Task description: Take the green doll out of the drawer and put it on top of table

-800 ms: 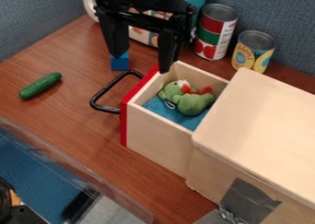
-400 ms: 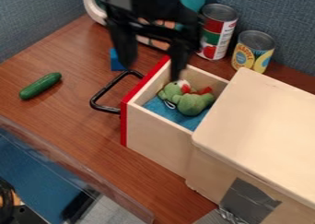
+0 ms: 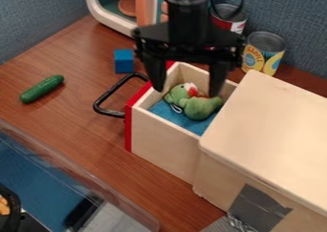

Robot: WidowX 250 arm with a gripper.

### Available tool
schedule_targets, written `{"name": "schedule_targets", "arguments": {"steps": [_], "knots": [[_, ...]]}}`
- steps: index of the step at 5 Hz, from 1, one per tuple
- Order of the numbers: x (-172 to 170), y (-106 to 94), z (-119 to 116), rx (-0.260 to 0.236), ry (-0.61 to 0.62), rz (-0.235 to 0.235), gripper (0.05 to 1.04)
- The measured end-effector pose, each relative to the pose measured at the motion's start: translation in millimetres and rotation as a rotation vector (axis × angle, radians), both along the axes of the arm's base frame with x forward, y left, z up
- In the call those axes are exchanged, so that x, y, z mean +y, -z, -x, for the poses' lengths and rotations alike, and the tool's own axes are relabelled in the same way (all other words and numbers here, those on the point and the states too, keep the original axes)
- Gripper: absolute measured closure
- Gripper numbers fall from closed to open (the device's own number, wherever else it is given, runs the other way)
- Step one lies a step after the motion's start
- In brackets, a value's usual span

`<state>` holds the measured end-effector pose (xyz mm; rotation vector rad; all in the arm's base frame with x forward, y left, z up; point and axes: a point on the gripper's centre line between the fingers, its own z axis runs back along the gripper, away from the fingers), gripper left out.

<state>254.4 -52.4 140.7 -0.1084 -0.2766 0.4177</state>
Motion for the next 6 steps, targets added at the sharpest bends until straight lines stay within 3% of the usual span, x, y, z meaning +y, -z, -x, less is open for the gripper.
{"name": "schedule_targets", "arguments": {"steps": [4, 6], "knots": [[8, 16.2, -27, -0.261, -0.313, 0.001, 0.083], [3, 27.4, -32, -0.331, -0.454, 0.019, 0.083]]}}
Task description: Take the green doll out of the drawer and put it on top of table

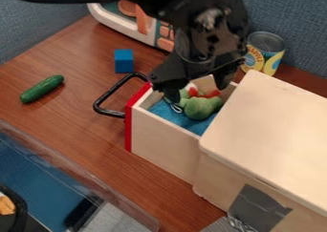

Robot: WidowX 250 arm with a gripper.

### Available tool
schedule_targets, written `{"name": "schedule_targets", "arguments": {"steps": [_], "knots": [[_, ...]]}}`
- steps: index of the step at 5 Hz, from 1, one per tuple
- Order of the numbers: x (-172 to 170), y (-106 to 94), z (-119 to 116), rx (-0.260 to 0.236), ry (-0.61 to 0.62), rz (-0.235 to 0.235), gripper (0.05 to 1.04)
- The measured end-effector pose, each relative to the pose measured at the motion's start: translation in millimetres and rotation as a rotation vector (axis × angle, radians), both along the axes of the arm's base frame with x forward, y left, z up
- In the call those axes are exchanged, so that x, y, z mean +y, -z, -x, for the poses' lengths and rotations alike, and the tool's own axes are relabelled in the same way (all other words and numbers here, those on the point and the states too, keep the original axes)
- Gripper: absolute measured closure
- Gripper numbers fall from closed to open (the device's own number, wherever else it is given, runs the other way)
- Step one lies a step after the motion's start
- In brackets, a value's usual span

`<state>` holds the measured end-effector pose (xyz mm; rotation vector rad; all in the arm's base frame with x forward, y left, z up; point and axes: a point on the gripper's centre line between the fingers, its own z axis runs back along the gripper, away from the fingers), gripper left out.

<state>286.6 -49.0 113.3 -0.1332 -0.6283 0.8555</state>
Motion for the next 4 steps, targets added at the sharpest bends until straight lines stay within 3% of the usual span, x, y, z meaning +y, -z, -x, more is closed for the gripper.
{"name": "schedule_targets", "arguments": {"steps": [4], "knots": [[0, 15.6, -16, -0.009, -0.068, 0.027, 0.083]]}}
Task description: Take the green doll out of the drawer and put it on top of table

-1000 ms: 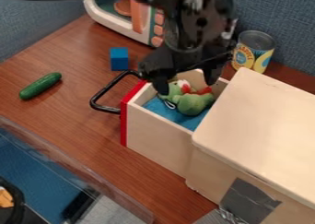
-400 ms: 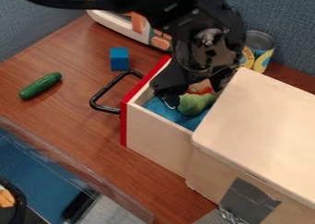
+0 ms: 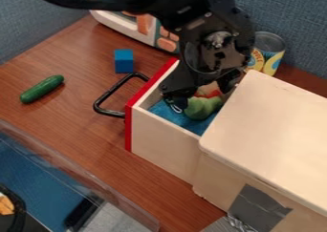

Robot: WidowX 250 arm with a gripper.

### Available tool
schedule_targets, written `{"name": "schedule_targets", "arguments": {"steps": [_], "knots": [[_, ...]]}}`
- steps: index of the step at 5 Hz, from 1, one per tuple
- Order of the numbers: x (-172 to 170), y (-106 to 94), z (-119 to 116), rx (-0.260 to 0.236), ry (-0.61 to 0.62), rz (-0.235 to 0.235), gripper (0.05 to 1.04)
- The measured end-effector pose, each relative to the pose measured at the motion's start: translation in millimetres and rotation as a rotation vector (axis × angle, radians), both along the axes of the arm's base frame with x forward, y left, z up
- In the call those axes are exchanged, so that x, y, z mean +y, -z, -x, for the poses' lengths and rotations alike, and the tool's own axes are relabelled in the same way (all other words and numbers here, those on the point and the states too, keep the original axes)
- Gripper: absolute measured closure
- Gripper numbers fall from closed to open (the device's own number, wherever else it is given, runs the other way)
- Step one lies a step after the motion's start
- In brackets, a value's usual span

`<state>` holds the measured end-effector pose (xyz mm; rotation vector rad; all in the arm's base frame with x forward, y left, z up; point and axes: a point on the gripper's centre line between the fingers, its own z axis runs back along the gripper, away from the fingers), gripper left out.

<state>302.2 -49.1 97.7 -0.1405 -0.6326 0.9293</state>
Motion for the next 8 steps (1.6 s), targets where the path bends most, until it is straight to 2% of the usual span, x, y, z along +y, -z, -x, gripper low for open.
{"name": "schedule_targets", "arguments": {"steps": [2, 5, 6, 7, 8], "knots": [[2, 9.1, -5, 0.020, -0.020, 0.011, 0.083], [0, 26.5, -12, 0.066, -0.039, 0.001, 0.084], [0, 32.4, -14, 0.086, -0.059, 0.015, 0.131], [1, 33.7, -15, 0.093, -0.078, 0.036, 0.404], [1, 33.3, -15, 0.089, -0.077, 0.035, 0.660]]}}
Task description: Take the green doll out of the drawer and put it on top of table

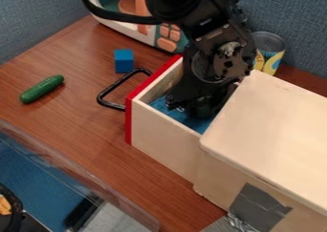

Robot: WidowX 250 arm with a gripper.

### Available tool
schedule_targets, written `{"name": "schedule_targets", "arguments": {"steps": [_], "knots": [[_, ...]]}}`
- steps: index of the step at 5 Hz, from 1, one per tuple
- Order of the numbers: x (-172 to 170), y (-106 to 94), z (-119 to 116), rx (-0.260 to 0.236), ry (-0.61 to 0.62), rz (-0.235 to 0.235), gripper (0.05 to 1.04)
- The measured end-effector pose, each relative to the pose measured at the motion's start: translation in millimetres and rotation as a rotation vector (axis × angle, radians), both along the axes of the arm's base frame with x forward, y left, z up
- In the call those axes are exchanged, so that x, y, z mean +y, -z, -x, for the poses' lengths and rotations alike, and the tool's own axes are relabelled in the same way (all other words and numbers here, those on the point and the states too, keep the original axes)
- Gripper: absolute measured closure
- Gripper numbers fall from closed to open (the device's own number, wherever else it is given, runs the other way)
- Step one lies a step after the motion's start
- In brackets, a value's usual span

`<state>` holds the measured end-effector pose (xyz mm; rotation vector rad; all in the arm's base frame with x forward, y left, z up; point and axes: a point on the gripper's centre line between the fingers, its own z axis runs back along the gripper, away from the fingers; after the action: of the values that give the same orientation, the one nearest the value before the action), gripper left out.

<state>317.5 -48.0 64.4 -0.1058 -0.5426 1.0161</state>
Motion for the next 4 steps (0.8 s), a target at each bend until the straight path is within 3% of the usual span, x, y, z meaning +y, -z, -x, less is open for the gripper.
{"name": "schedule_targets", "arguments": {"steps": [1, 3, 4], "knots": [[-2, 1.0, 1, 0.017, 0.040, 0.003, 0.782], [-23, -29.6, -2, -0.006, 0.221, 0.064, 0.831], [-24, -54.6, -2, -0.037, 0.287, 0.100, 0.831]]}}
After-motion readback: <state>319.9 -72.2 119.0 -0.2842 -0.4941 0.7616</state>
